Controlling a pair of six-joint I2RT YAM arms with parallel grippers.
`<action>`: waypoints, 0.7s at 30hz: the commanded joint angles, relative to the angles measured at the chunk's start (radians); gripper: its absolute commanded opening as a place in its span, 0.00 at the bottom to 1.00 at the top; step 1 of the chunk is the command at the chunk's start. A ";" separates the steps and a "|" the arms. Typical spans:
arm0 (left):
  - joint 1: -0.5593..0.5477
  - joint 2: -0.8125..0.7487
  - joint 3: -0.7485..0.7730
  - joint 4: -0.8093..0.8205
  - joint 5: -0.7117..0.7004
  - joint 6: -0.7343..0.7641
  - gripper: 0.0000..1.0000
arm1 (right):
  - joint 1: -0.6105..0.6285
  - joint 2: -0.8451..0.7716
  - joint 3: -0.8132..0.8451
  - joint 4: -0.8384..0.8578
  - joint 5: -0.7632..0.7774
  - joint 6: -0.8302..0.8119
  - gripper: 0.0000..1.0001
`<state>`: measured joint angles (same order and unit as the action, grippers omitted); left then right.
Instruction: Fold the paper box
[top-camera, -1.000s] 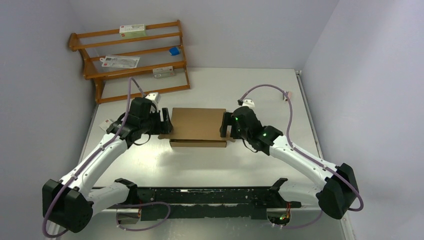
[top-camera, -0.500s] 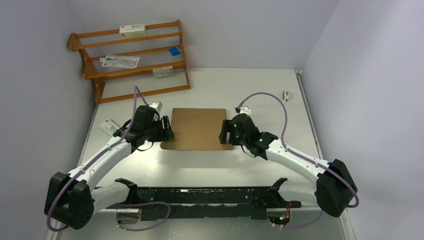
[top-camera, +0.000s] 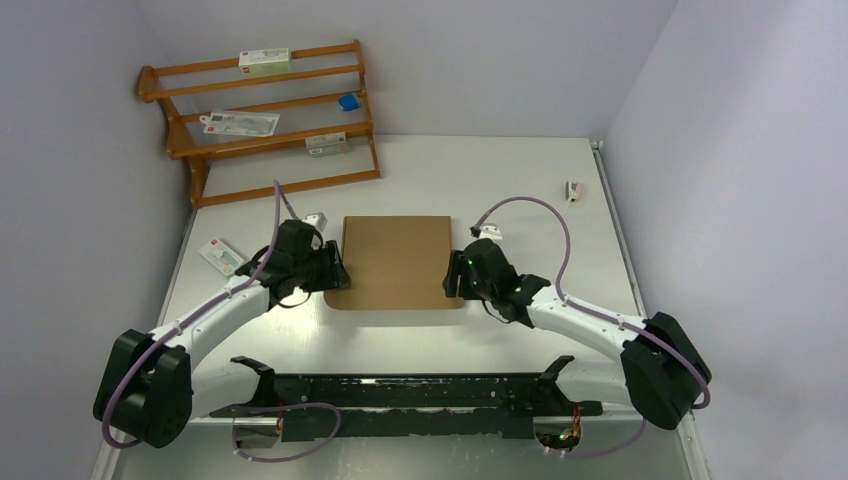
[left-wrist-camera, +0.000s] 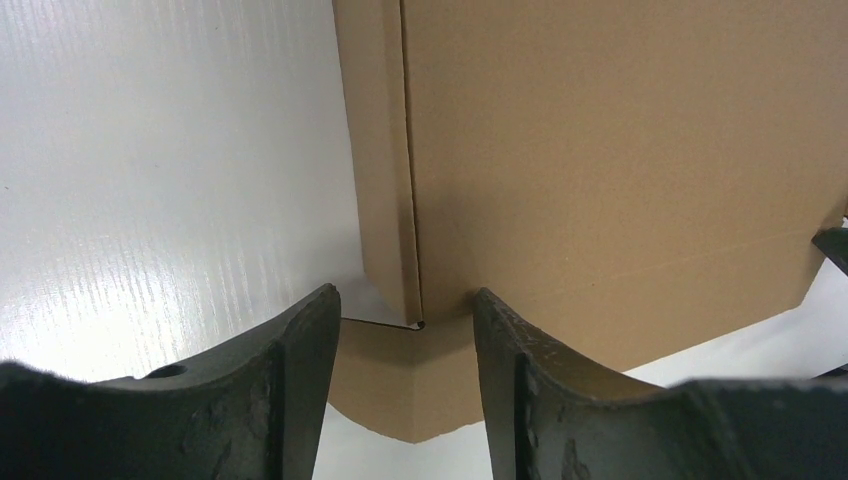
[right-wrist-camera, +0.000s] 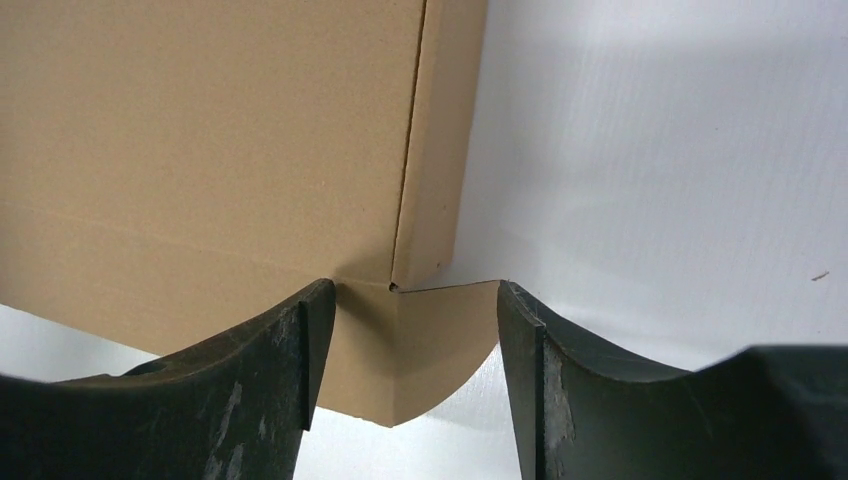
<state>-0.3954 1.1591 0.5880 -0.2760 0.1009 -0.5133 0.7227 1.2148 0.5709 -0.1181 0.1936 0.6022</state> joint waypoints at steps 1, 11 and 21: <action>-0.006 -0.021 0.015 0.001 -0.004 0.000 0.57 | -0.009 -0.052 0.003 -0.014 0.015 -0.037 0.64; -0.005 -0.094 0.162 -0.134 -0.079 0.064 0.63 | -0.016 -0.111 0.114 -0.077 -0.079 -0.226 0.72; 0.048 -0.071 0.287 -0.209 -0.161 0.200 0.84 | 0.185 -0.069 0.131 -0.036 -0.164 -0.602 0.82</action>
<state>-0.3882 1.0565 0.7963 -0.4229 -0.0189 -0.4133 0.7990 1.1221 0.6743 -0.1776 0.0597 0.2161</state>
